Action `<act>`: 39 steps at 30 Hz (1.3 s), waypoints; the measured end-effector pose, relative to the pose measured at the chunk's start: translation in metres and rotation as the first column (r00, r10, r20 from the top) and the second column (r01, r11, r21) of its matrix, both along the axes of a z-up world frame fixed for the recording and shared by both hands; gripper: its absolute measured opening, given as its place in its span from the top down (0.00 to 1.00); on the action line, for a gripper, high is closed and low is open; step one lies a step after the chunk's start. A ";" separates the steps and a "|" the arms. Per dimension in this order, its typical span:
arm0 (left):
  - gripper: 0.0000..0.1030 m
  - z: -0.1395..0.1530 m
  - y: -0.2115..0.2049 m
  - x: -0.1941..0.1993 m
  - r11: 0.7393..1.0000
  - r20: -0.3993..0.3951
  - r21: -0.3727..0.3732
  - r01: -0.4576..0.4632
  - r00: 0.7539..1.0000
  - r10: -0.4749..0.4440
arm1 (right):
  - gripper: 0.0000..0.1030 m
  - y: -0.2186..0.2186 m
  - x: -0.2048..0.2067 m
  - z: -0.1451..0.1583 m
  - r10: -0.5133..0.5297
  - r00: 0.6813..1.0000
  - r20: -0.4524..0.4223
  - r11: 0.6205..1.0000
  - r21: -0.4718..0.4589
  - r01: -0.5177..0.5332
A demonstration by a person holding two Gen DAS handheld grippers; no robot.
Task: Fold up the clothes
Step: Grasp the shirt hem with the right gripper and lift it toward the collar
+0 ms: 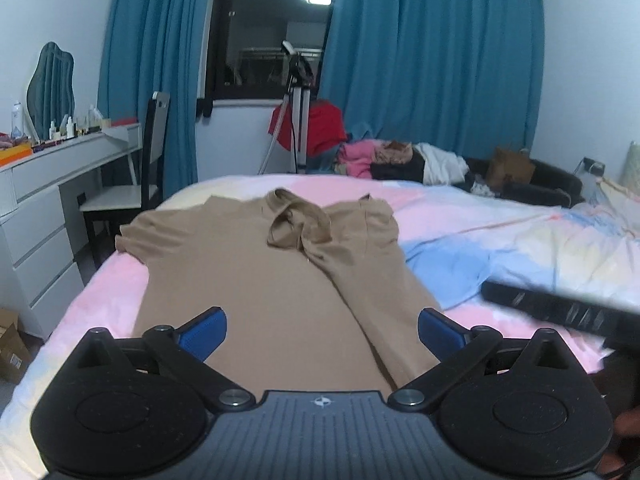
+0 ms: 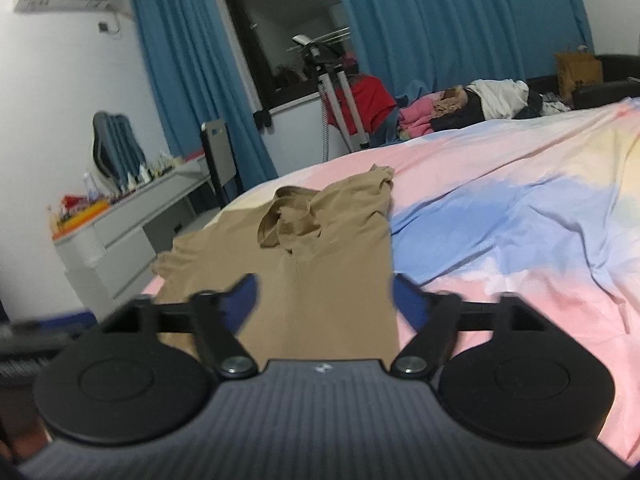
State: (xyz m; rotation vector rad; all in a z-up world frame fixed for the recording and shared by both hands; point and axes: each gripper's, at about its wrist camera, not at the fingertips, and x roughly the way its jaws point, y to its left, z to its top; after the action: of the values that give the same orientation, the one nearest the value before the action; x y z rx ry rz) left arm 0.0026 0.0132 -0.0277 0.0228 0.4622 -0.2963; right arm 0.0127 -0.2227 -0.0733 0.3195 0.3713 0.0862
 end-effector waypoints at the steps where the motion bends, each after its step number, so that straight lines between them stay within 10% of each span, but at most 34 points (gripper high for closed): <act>1: 0.00 0.004 0.003 -0.002 1.000 0.008 0.003 -0.005 1.000 0.005 | 0.19 0.005 0.001 -0.002 0.019 1.000 -0.009 1.000 -0.018 -0.019; 14: 0.00 0.028 0.084 -0.005 0.986 0.020 0.002 -0.167 0.986 0.167 | 0.19 0.091 0.082 0.011 0.202 0.977 -0.066 0.967 -0.147 -0.210; 27: 0.00 -0.013 0.183 0.054 0.860 -0.119 -0.113 -0.498 0.866 0.486 | 0.20 0.318 0.286 -0.002 0.513 0.852 -0.101 0.824 -0.220 -0.522; 31: 0.00 -0.024 0.199 0.070 0.837 -0.148 -0.134 -0.531 0.846 0.513 | 0.33 0.365 0.318 -0.028 0.499 0.849 -0.173 0.794 -0.302 -0.528; 35: 0.01 -0.035 0.207 0.081 0.819 -0.192 -0.139 -0.557 0.826 0.530 | 0.89 0.377 0.332 -0.040 0.412 0.883 -0.226 0.794 -0.386 -0.469; 39: 0.01 -0.035 0.208 0.083 0.812 -0.194 -0.149 -0.565 0.822 0.536 | 0.94 0.356 0.326 -0.021 0.388 0.912 -0.135 0.839 -0.357 -0.410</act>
State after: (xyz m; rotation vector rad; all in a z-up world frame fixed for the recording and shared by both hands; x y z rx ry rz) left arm 0.0851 0.2212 -0.0630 -0.3318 0.5587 0.2376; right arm 0.3388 0.1332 -0.0939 -0.1464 0.4992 0.4135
